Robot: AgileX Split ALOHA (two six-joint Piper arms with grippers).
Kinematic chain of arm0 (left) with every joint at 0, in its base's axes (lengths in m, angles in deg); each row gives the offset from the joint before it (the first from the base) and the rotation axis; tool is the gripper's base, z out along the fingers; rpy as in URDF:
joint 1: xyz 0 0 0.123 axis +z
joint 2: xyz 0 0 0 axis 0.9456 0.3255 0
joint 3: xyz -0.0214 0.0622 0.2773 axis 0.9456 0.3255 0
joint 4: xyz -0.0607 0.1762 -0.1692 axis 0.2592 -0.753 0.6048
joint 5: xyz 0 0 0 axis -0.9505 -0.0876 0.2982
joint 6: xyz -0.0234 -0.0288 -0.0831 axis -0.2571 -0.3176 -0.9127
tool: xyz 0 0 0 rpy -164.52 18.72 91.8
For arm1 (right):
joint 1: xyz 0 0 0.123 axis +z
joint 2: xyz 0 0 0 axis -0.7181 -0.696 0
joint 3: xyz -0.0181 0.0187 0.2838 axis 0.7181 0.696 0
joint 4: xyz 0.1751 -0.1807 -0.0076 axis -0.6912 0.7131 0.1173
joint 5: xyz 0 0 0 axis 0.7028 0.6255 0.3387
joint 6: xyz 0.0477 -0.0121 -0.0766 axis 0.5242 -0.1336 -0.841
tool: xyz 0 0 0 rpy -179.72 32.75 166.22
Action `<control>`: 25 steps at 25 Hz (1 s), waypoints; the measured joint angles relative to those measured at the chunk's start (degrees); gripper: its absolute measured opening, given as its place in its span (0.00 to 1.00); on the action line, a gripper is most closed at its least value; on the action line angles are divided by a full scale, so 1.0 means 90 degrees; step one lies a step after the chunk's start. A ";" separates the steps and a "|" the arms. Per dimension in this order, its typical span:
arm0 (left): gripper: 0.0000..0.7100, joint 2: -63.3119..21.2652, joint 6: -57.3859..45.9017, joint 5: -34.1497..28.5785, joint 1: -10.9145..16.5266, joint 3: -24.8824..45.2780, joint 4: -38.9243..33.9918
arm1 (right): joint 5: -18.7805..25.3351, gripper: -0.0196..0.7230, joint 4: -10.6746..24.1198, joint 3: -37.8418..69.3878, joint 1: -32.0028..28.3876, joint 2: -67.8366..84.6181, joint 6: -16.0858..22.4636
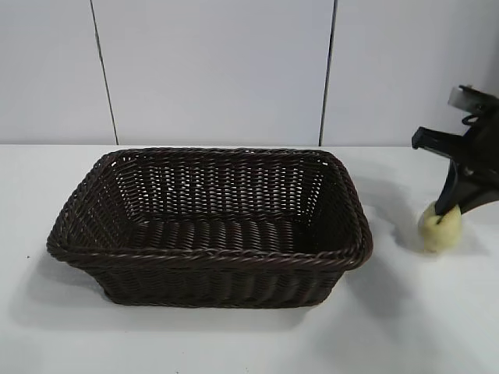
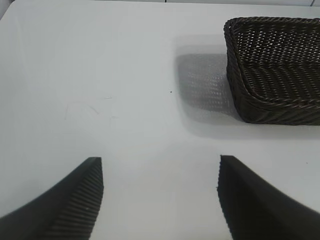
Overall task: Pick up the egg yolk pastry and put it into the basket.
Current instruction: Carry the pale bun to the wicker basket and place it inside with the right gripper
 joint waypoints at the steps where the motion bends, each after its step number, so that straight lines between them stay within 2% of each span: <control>1: 0.67 0.0000 0.0000 0.0000 0.0000 0.0000 0.0000 | 0.0127 0.08 0.0000 -0.0107 0.0000 0.0161 0.0000; 7: 0.67 0.0000 0.0000 0.0000 0.0000 0.0000 0.0000 | 0.0807 0.08 0.0000 -0.0483 0.0000 0.1053 0.0000; 10: 0.67 0.0000 0.0000 0.0000 0.0000 0.0000 0.0000 | 0.0898 0.08 -0.0057 -0.0502 0.0000 0.1299 0.0000; 15: 0.67 0.0000 0.0000 0.0000 0.0000 0.0000 0.0000 | 0.0995 0.08 -0.0406 -0.0502 0.0116 0.1383 -0.0036; 18: 0.67 0.0000 -0.0007 0.0000 0.0000 0.0000 0.0000 | 0.0963 0.08 -0.0447 -0.0502 0.0579 0.1383 -0.0074; 25: 0.67 0.0000 -0.0007 0.0000 0.0000 0.0000 0.0000 | 0.0552 0.08 -0.0522 -0.0502 0.2232 0.1383 -0.0062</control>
